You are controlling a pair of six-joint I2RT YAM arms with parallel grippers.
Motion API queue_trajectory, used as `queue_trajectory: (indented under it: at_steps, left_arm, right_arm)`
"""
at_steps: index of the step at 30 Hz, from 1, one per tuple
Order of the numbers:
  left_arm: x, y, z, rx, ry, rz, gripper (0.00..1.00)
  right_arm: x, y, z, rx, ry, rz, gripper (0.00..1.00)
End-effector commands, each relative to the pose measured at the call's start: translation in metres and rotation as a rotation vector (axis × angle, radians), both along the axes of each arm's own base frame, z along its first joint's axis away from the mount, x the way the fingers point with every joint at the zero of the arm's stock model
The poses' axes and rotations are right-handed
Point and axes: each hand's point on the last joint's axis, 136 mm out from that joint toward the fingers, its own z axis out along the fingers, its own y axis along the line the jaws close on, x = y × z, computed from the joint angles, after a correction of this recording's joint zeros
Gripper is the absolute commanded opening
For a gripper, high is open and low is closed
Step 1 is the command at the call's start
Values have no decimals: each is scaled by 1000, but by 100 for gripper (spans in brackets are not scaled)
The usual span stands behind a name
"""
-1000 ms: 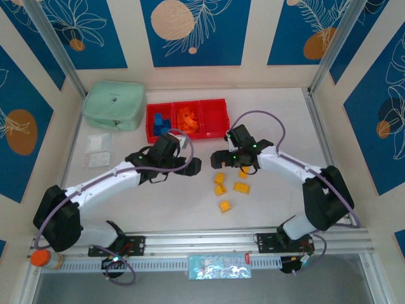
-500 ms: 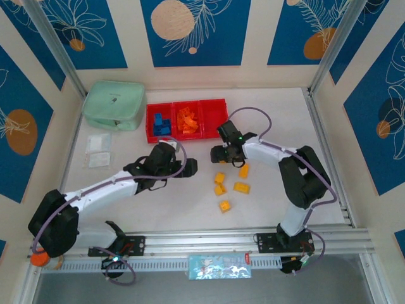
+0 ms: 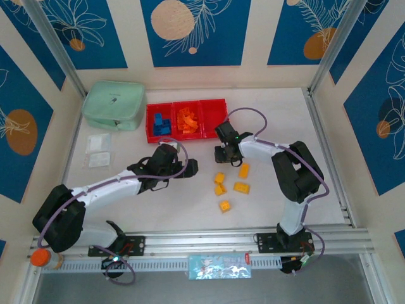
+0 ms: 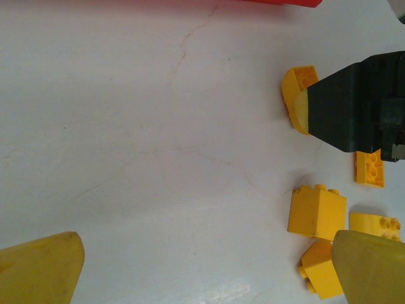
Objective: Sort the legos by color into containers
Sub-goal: Pick up the lego from the center of the table, then place the lego in the container.
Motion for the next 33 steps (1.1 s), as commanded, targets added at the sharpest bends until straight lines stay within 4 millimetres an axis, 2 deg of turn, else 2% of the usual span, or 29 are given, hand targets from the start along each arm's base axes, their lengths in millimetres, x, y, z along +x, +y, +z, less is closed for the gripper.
queue_trajectory:
  at_steps: [1,8,11,14,22,26,29,33]
  left_arm:
    - [2,-3,8,-10,-13,3,99]
    - [8,-9,24,-44,-39,-15,99]
    - [15,-12,34,-50,-57,-21,99]
    - [25,-8,37,-35,-61,-1,99]
    - [55,-10,49,-57,-66,33,99]
    - [63,-11,54,-59,-74,37,99]
    - [68,-10,55,-61,-78,42,99]
    - [68,-8,57,-67,-79,41,99]
  right_arm:
    - [8,5,25,34,-55,18,33]
    - [16,10,80,67,-145,52,32]
    - [28,12,100,75,-191,57,32]
    - [52,14,110,82,-218,40,33]
    - [122,21,99,57,-232,-3,33]
    - [152,25,83,38,-211,-8,33]
    - [168,25,72,37,-192,-19,34]
    - [181,27,67,67,-186,-8,40]
